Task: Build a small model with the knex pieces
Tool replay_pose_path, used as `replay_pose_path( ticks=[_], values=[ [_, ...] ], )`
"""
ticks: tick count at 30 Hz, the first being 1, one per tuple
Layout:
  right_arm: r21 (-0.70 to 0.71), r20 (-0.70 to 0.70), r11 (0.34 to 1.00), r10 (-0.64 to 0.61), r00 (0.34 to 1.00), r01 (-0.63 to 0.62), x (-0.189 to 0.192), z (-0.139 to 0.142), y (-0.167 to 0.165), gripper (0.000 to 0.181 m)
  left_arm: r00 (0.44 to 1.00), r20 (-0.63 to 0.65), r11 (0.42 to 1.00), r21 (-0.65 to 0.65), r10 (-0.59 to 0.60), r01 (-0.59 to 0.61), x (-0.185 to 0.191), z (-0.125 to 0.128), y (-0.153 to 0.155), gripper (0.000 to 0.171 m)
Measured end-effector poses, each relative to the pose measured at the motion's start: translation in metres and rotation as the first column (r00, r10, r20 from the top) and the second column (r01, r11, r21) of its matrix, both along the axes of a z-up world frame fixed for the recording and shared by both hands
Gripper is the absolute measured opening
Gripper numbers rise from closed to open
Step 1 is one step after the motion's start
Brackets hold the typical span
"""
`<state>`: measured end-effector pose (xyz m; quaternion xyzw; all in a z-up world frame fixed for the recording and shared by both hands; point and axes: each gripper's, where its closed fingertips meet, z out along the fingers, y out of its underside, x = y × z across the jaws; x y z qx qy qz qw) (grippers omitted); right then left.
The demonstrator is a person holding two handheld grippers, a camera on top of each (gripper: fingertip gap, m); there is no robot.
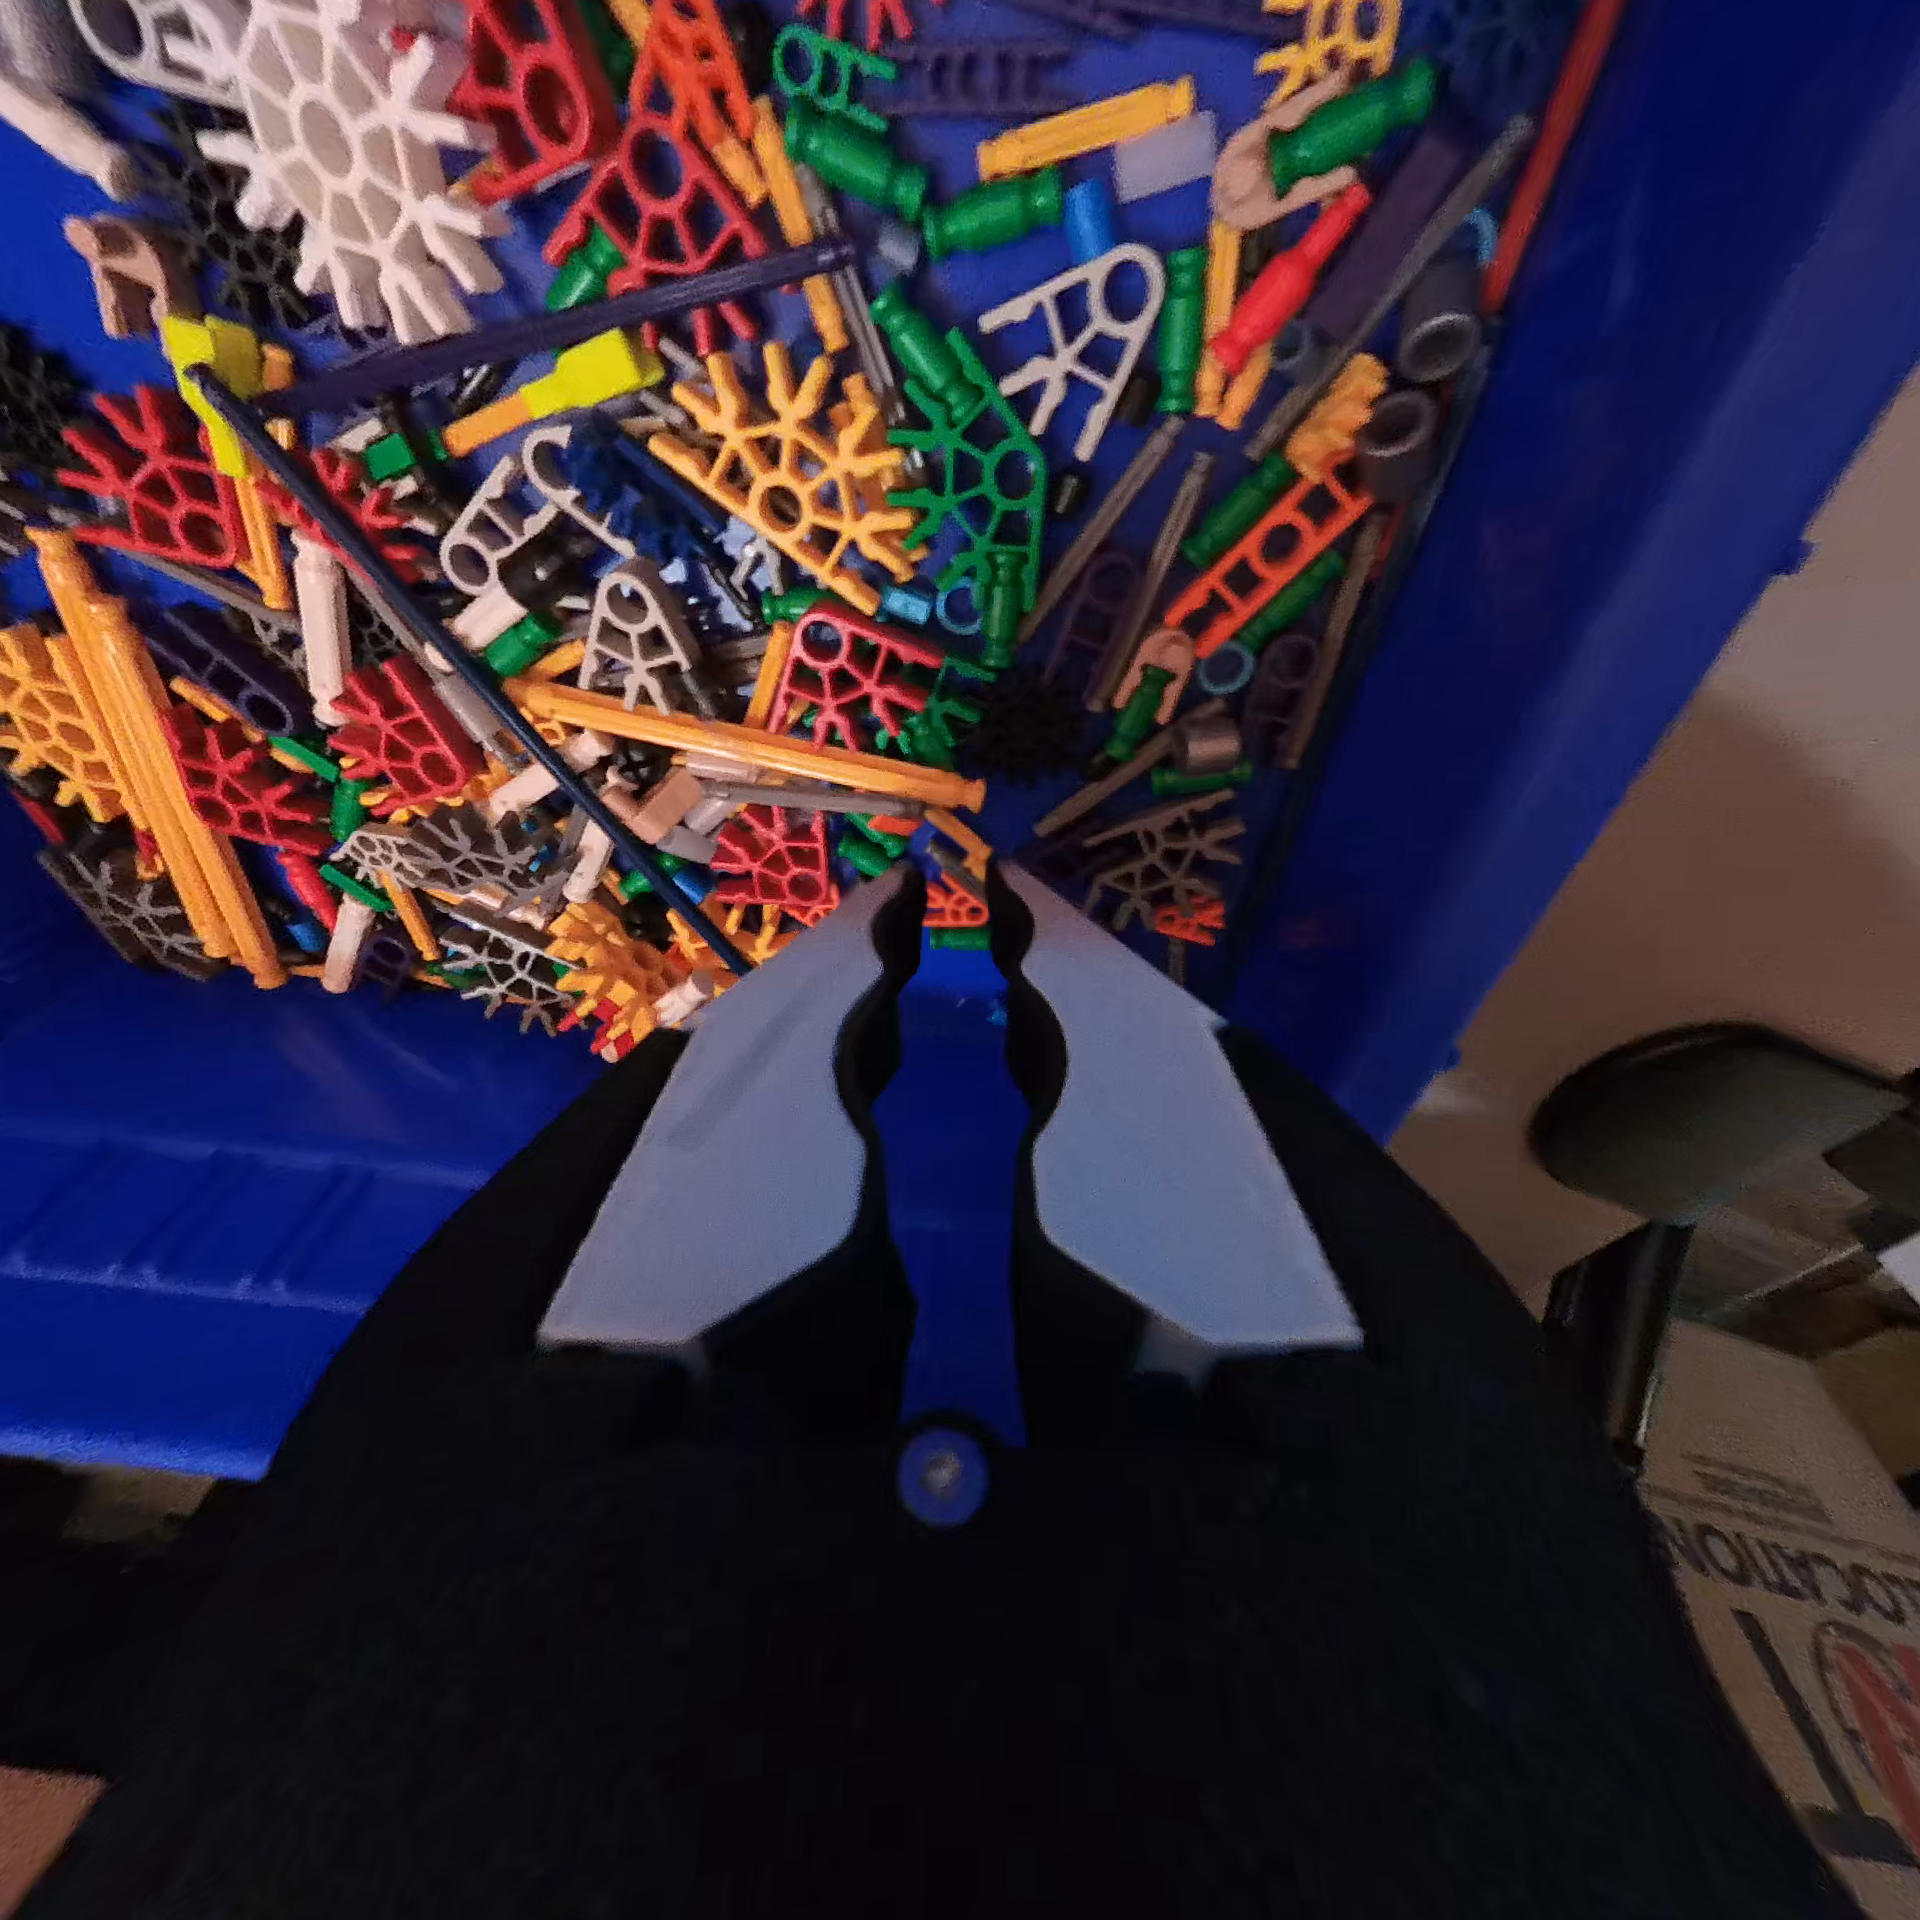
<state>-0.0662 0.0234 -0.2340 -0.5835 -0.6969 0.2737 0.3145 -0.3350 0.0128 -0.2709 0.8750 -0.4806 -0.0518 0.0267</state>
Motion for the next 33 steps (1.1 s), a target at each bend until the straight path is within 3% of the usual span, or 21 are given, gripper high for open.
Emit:
replay_pose_path(
  ticks=[4, 16, 25, 33],
  values=[
    [0.0, -0.003, 1.0, -0.001, 1.0, 0.001, 0.0, 0.001, 0.0, 0.0, 1.0, 0.007, 0.999, -0.024, 0.026, -0.026, 0.0, -0.011, -0.002, 0.012],
    [0.004, -0.001, 1.0, 0.0, 1.0, 0.0, 0.0, 0.001, 0.0, 0.0, 0.998, -0.056, 0.999, -0.05, -0.007, 0.004, 0.007, -0.013, 0.005, 0.014],
    [0.014, -0.01, 1.0, 0.0, 1.0, 0.001, 0.001, 0.005, -0.001, 0.0, 0.999, -0.042, 1.0, -0.01, -0.018, 0.018, 0.01, -0.013, 0.011, 0.002],
    [0.014, -0.007, 1.0, 0.0, 1.0, 0.0, 0.0, 0.005, -0.001, 0.0, 1.0, 0.005, 0.996, 0.088, -0.001, 0.001, 0.01, 0.024, 0.006, 0.002]
  ],
)
